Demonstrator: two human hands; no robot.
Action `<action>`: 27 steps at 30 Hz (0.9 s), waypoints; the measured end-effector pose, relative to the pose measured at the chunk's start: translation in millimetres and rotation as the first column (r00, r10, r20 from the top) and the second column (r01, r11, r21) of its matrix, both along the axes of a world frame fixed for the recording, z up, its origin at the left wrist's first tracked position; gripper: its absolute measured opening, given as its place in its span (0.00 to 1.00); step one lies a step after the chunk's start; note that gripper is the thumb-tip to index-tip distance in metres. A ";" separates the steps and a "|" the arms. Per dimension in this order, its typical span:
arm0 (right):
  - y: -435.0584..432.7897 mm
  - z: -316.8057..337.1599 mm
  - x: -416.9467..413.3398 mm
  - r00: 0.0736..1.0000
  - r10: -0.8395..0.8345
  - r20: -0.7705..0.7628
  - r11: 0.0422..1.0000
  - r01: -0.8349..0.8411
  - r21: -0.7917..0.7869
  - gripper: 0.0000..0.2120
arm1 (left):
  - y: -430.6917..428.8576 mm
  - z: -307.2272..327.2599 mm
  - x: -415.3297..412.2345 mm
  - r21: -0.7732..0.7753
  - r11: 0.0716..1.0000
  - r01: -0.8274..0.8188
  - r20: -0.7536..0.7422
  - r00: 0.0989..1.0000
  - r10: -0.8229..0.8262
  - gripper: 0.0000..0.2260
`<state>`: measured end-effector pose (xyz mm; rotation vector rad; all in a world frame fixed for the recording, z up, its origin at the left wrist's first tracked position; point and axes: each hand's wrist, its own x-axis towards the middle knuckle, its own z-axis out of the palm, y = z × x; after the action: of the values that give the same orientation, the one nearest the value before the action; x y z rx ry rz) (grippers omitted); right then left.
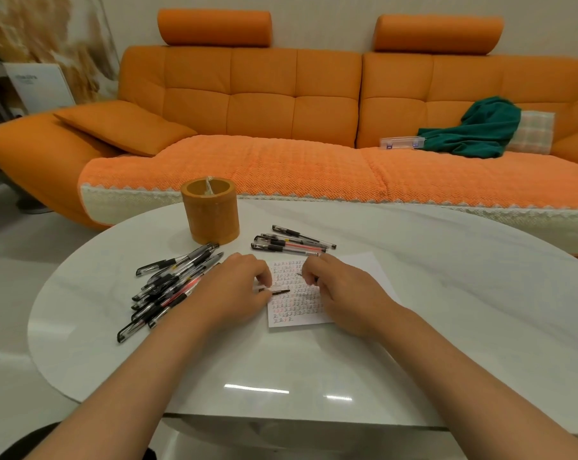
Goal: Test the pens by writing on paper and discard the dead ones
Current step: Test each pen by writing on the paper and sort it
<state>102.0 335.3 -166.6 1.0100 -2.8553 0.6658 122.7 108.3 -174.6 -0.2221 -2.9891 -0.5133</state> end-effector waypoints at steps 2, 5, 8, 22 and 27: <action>0.0 -0.9 -2.3 1.000 0.003 -0.007 1.000 -0.003 -0.010 0.16 | 1.9 -1.6 -0.5 0.037 0.999 0.017 0.012 1.000 -0.018 0.09; 0.4 -0.7 -4.4 1.000 0.021 0.009 1.000 -0.020 -0.015 0.24 | 3.6 -1.4 -2.4 0.081 0.995 0.058 0.035 0.998 -0.061 0.16; 1.6 1.6 -6.3 0.999 0.028 -0.015 0.998 -0.029 -0.055 0.30 | 3.1 -1.3 -2.5 0.075 0.992 0.097 0.109 0.989 -0.105 0.20; -10.4 1.7 5.4 0.849 0.149 0.508 0.806 0.192 -0.559 0.13 | 2.6 -1.3 -3.6 0.007 0.996 0.088 0.161 0.983 -0.088 0.23; -14.4 -0.8 8.3 0.807 0.161 0.569 0.818 0.214 -0.534 0.09 | 2.6 -2.9 -3.9 0.011 0.997 0.078 0.153 0.985 -0.079 0.23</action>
<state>110.3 320.9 -167.3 0.7305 -2.7360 2.0152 118.7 110.9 -177.5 -0.3145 -3.1384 -0.5710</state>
